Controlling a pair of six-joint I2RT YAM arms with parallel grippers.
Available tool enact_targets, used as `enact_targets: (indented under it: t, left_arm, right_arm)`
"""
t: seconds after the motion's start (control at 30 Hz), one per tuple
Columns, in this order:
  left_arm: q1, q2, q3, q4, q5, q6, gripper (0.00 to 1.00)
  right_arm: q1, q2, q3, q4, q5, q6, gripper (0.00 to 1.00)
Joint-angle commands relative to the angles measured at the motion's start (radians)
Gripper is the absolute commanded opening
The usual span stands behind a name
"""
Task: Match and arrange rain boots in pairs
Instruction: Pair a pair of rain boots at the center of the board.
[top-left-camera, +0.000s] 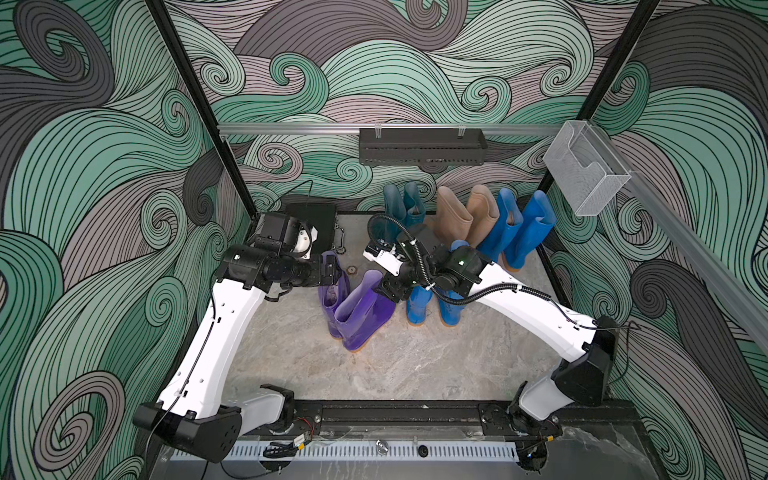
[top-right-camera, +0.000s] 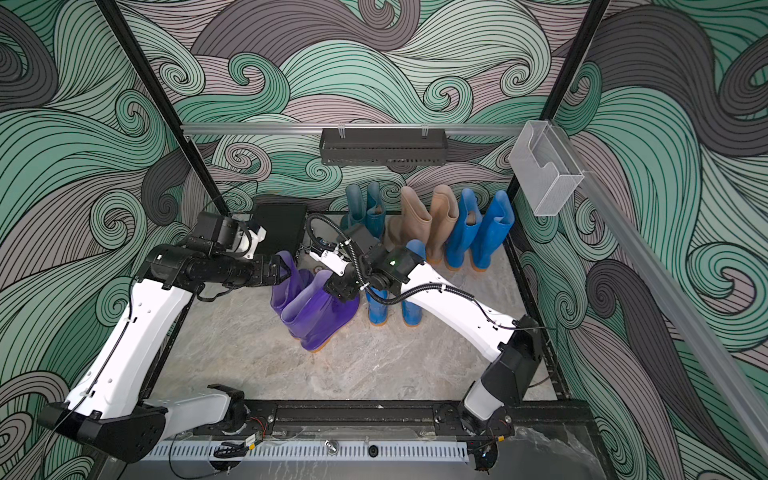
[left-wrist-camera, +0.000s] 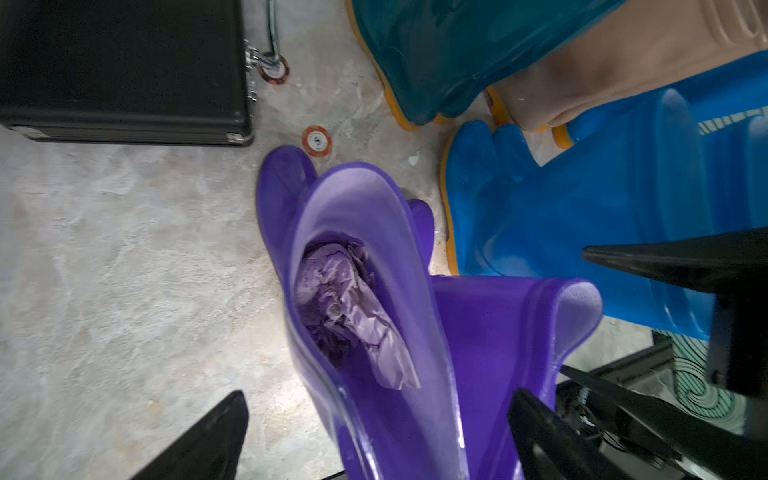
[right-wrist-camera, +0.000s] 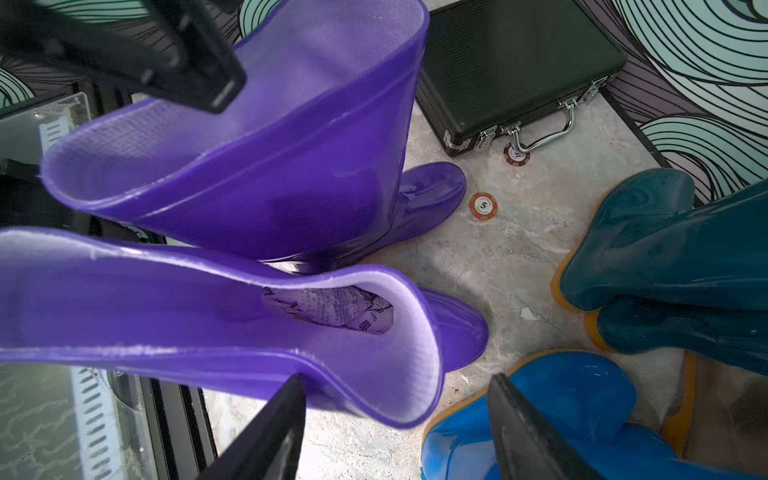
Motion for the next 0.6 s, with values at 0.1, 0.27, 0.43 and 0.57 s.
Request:
enact_targets:
  t: [0.1,0.27,0.43,0.57]
  left_arm:
    - [0.008,0.046,-0.041,0.073,0.168,0.076,0.99]
    - [0.008,0.052,-0.052,0.095,0.286,0.118,0.98]
    - [0.008,0.022,-0.083,0.082,0.339,0.198,0.99]
    - [0.007,0.027,-0.102,0.029,0.381,0.252,0.99]
  right_arm:
    - [0.003,0.058,0.046,-0.004,-0.02,-0.05,0.69]
    - [0.001,0.101,0.051,0.036,0.001,-0.03,0.66]
    - [-0.034,0.097,-0.025,0.172,0.012,0.053,0.64]
    - [-0.071,0.071,-0.109,0.326,-0.057,0.15,0.65]
